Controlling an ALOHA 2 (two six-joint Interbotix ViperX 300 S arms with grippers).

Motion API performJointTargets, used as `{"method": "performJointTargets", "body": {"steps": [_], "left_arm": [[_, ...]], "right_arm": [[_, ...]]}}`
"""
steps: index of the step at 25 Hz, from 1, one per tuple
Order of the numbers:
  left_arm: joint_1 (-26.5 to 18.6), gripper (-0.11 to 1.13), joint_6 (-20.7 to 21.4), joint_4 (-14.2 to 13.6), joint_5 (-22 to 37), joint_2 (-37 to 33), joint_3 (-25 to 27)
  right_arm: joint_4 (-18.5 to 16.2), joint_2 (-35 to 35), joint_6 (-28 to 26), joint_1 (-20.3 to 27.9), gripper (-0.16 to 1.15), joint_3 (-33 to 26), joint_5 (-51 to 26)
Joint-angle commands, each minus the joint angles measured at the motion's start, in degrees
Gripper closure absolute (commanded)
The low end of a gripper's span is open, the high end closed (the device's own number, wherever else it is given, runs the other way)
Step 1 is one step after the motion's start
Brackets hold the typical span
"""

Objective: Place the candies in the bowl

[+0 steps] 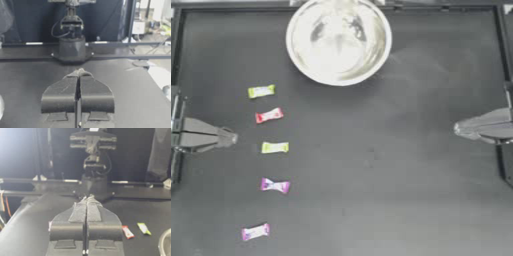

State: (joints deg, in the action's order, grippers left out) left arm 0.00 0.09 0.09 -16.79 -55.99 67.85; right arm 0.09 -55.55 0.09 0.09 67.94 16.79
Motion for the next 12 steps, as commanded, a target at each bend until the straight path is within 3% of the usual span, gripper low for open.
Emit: {"method": "performJointTargets", "body": {"steps": [1, 5, 10, 12], "left_arm": [[0.26, 1.05, 0.62, -0.53, 1.58, 0.44, -1.58], [0.26, 0.95, 0.88, -0.70, 4.04, 0.44, -2.64], [0.26, 0.93, 2.55, -0.70, 6.24, 0.44, -3.25], [0.26, 0.80, 2.81, -0.70, 6.42, 0.53, -2.99]], "right_arm": [[-0.44, 0.35, -0.09, -0.35, 1.03, -1.14, 0.35], [-1.05, 0.53, -0.18, -0.35, 0.90, -1.05, -0.62], [-1.49, 0.44, -0.09, -0.35, 0.87, -1.41, -2.20], [-1.76, 0.35, -0.09, -0.35, 0.76, -1.58, -2.20]]}}
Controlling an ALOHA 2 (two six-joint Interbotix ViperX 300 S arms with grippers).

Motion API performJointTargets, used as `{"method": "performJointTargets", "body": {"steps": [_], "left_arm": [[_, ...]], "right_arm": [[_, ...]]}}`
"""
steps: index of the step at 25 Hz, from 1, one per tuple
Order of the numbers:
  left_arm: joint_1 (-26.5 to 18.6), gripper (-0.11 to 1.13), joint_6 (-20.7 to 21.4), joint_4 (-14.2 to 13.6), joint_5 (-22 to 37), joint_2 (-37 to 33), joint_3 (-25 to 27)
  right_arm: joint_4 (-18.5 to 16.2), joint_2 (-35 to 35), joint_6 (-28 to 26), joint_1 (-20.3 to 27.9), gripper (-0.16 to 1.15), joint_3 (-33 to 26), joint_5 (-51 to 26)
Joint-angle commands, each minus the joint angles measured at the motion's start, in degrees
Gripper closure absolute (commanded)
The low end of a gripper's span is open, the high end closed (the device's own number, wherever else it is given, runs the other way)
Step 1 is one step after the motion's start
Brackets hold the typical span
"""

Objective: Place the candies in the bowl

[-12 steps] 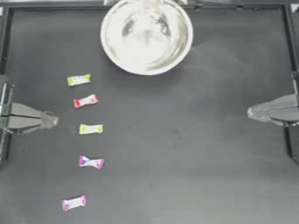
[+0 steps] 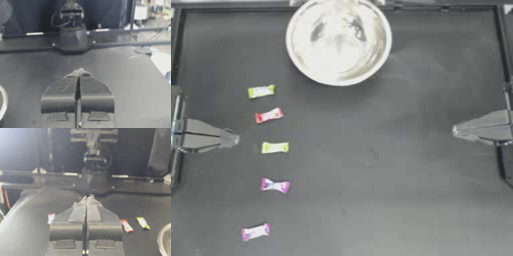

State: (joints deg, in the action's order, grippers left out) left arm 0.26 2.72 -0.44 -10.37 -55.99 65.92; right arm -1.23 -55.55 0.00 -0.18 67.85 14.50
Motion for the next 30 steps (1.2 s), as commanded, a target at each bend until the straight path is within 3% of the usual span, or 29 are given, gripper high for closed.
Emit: {"method": "performJointTargets", "body": {"steps": [1, 5, 7, 8, 11, 16, 21, 30], "left_arm": [[0.00, 0.69, 0.26, -0.18, 0.09, 0.53, -0.88], [0.00, 0.09, 0.09, 0.00, 1.76, 0.53, -0.79], [-0.09, -0.09, 0.09, 0.00, 3.08, 0.53, -1.14], [-0.09, -0.04, 0.09, 0.00, 4.04, 0.53, -1.41], [-0.97, 0.05, 0.09, 0.18, 7.29, 0.53, -2.02], [-5.80, -0.01, -0.09, 0.26, 18.54, 0.88, -5.27], [-13.54, -0.01, 0.26, -0.18, 31.20, 2.90, -9.49], [-23.12, -0.01, 0.44, -6.94, 43.07, 7.56, -13.27]], "right_arm": [[-0.79, 0.26, 0.00, -0.09, 0.67, -1.49, 0.09], [-1.23, 0.26, -0.09, -0.09, 0.18, -1.41, 0.44], [-1.23, 0.26, -0.09, -0.09, -0.05, -1.49, 0.62], [-1.23, 0.26, -0.09, -0.09, -0.10, -1.41, 0.97], [-1.23, 0.18, -0.09, -0.09, -0.02, -1.32, 1.32], [-1.23, 0.26, -0.18, -0.09, -0.02, -1.14, 1.32], [-0.70, 0.26, -0.26, -0.09, -0.02, -0.97, 1.32], [0.09, 0.26, -0.35, -0.09, -0.02, -0.70, 1.32]]}}
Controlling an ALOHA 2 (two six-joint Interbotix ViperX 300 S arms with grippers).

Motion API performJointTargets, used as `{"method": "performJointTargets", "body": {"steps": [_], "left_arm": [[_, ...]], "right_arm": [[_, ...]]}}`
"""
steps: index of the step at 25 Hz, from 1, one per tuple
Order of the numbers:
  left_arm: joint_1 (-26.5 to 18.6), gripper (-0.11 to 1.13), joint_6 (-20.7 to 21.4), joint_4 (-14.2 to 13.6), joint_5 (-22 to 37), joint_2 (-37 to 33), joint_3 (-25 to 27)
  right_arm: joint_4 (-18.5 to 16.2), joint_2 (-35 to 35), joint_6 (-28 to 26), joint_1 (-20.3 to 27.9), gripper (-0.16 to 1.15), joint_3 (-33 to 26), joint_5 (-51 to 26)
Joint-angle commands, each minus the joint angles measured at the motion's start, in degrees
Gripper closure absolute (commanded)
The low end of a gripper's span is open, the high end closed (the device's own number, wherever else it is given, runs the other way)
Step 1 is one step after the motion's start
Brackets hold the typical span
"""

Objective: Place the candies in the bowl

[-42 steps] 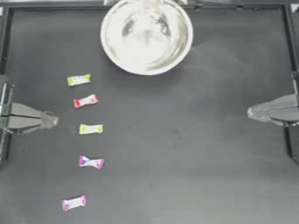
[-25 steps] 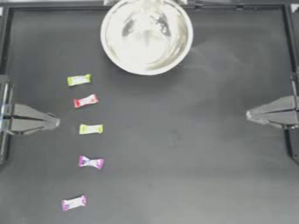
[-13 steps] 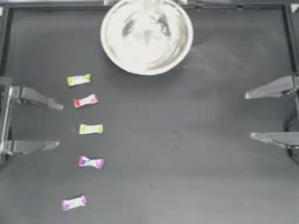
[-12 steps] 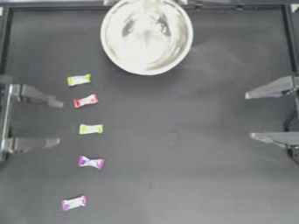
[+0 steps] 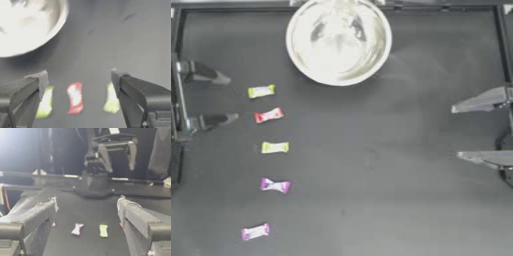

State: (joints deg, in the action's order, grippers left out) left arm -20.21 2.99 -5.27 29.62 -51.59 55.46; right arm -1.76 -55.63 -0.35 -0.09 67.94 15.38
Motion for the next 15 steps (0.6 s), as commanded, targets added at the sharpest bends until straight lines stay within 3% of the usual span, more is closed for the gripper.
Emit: {"method": "performJointTargets", "body": {"steps": [1, 4, 15], "left_arm": [[-3.08, -0.01, 0.26, -2.81, 3.60, 4.39, -3.16], [-3.96, -0.01, 1.67, -4.83, 4.48, 7.82, -4.39], [-11.95, -0.01, 8.35, -4.66, 6.15, 18.11, -6.24]], "right_arm": [[0.79, 0.35, 0.00, -0.18, -0.02, -0.79, 0.44], [1.23, 0.35, 0.00, -0.18, -0.02, -0.35, 0.44], [2.72, 0.35, 0.00, -0.18, -0.02, 0.09, 0.44]]}}
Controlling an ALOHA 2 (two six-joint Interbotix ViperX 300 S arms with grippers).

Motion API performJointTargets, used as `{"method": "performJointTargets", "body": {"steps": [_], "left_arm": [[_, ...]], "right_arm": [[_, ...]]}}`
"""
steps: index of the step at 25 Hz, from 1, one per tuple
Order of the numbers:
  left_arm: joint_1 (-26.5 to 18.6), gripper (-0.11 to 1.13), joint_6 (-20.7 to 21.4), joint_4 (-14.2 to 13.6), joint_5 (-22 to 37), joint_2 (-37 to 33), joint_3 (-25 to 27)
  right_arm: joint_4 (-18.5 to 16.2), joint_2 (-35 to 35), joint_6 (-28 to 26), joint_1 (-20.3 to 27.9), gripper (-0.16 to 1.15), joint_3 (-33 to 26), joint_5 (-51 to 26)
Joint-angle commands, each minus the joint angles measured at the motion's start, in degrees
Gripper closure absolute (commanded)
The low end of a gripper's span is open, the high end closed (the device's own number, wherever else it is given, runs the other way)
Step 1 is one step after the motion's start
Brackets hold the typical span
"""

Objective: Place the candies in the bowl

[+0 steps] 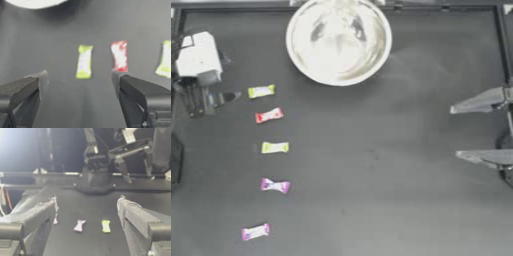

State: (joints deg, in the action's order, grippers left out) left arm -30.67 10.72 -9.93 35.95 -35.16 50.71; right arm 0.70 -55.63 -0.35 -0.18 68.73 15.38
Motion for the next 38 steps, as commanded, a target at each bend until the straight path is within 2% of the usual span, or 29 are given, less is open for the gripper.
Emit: {"method": "performJointTargets", "body": {"steps": [1, 8, 11, 19, 21, 38], "left_arm": [[-2.29, -0.01, 0.88, 0.00, -0.18, 2.37, -1.41], [-3.43, -0.01, 4.48, 1.41, -2.02, 7.73, -1.76], [-4.39, -0.01, 7.03, 4.13, -1.93, 10.81, -3.34], [-7.82, -0.01, 17.84, 12.92, -1.85, 19.34, -7.21], [-8.17, -0.01, 19.34, 14.33, -1.85, 21.45, -7.82], [-8.79, -0.01, 20.57, 14.50, -3.34, 31.55, -10.63]], "right_arm": [[0.26, 0.35, 0.00, -0.09, -0.02, -0.70, 0.44], [0.70, 0.35, 0.00, -0.09, -0.02, -0.62, 0.44], [0.97, 0.35, 0.00, -0.09, -0.02, -0.53, 0.44], [1.85, 0.35, 0.00, -0.09, -0.02, -0.09, 0.44], [1.76, 0.35, 0.00, -0.09, -0.02, -0.09, 0.44], [1.76, 0.26, 0.00, -0.09, -0.02, 0.70, 1.93]]}}
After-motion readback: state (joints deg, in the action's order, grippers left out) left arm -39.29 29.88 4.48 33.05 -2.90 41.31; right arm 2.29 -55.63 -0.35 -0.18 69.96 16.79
